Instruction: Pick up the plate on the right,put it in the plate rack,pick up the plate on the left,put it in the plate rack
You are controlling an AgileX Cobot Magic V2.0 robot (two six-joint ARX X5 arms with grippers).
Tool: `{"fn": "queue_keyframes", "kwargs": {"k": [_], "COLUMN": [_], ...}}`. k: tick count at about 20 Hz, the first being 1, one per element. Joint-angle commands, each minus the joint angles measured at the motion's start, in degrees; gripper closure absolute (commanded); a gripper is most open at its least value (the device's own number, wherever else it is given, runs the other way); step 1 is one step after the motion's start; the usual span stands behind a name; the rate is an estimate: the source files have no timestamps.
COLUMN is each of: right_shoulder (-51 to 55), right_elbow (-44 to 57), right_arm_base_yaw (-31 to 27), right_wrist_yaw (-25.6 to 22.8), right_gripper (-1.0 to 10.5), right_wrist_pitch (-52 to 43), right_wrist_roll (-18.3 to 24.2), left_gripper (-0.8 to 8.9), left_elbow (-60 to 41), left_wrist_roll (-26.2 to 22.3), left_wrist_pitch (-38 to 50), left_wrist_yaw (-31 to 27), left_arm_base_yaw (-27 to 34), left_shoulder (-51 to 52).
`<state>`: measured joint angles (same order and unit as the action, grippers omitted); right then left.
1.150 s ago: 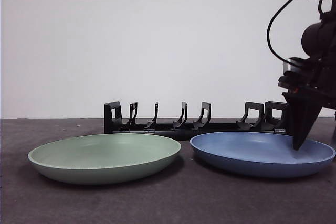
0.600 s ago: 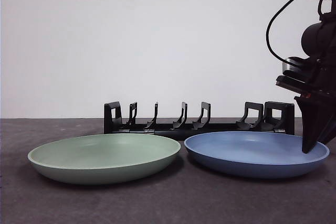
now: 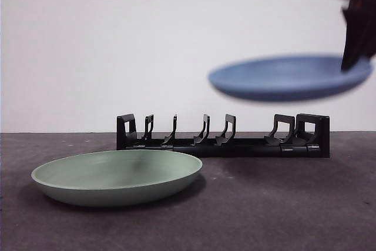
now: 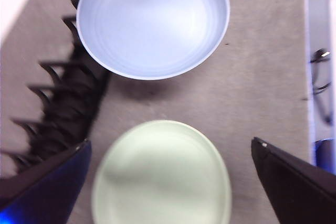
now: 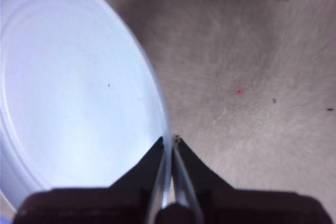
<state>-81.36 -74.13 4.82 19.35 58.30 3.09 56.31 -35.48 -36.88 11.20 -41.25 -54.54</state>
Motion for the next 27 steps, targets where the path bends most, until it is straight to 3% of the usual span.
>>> {"fn": "queue_keyframes", "kwargs": {"k": [1, 6, 10, 13, 16, 20, 27], "right_shoulder": [1.68, 3.02, 3.02, 2.99, 2.99, 2.99, 2.99], "right_elbow": [-3.13, -9.16, -10.93, -10.93, -10.93, -10.93, -10.93], "right_arm_base_yaw": [0.11, 0.90, 3.91, 5.90, 6.23, 6.23, 6.47], "right_wrist_yaw": [1.66, 6.03, 6.10, 6.19, 6.21, 6.21, 6.27], "right_gripper": [9.6, 9.6, 9.6, 9.6, 9.6, 9.6, 9.6], "right_wrist_pitch": [3.04, 9.49, 11.34, 11.19, 11.15, 11.69, 11.54], "right_wrist_roll": [0.81, 0.50, 0.20, 0.04, -0.07, -0.07, -0.07], "left_gripper": [1.54, 1.54, 1.58, 1.76, 4.23, 6.70, 8.22], "left_elbow": [0.15, 0.15, 0.15, 0.15, 0.15, 0.15, 0.15], "left_wrist_roll": [-7.74, -21.49, -27.58, -29.38, -29.33, -29.29, -29.24], "left_wrist_pitch": [3.65, 12.87, 16.92, 17.33, 17.25, 17.22, 15.43], "left_wrist_yaw": [-5.01, -17.16, -23.43, -26.29, -27.43, -27.56, -27.23], "left_arm_base_yaw": [-3.67, -11.76, -16.26, -18.51, -19.76, -20.59, -20.70], "left_shoulder": [-1.20, -5.68, -9.79, -12.24, -13.75, -13.94, -13.94]}}
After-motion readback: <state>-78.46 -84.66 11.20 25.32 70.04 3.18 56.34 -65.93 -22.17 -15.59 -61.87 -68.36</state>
